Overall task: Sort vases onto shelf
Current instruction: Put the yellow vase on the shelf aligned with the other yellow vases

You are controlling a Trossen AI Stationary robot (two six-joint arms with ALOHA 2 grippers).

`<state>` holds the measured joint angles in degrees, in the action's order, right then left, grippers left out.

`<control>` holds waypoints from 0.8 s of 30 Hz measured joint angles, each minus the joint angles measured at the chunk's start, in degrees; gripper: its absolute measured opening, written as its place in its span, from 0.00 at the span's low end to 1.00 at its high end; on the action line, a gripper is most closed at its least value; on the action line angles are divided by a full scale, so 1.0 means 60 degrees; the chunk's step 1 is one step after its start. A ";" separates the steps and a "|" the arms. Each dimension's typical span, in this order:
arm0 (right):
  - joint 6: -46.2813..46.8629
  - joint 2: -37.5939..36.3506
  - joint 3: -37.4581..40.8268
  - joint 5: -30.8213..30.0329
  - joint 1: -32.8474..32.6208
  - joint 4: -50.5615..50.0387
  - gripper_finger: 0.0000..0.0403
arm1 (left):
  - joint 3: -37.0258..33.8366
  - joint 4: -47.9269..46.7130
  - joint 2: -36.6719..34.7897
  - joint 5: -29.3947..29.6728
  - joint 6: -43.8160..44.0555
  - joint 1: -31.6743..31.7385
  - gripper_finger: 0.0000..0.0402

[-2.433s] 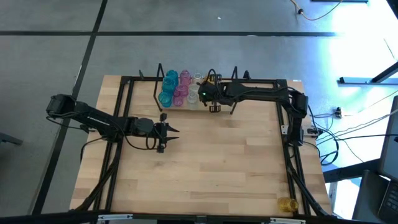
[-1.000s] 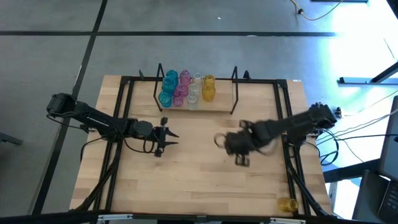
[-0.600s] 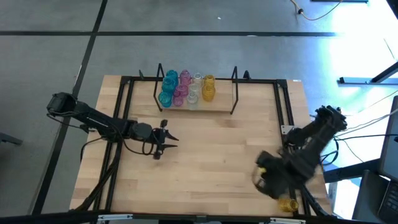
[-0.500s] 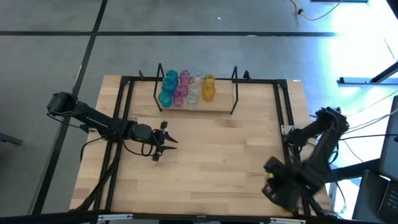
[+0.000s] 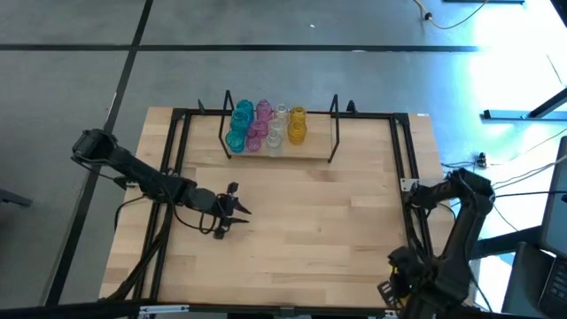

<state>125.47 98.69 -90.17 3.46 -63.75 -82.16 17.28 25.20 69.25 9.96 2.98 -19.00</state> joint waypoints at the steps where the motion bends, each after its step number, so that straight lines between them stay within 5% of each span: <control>1: 0.0082 0.0096 0.0000 0.0184 -0.0004 0.0127 0.31 | 0.0000 0.0021 0.0127 0.0127 0.0000 -0.0016 0.30; 18: 0.0292 0.0600 0.0000 0.2391 0.0000 -0.0172 0.31 | 0.0000 0.0481 0.1097 0.0436 0.0518 -0.0031 0.30; 24: 0.0269 0.0805 0.0000 0.2477 0.0000 0.0261 0.31 | 0.0000 0.0479 0.1097 0.0436 0.0514 -0.0031 0.30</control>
<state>127.09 103.53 -90.17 18.32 -63.75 -80.60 17.28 28.08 75.83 12.58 6.07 -19.18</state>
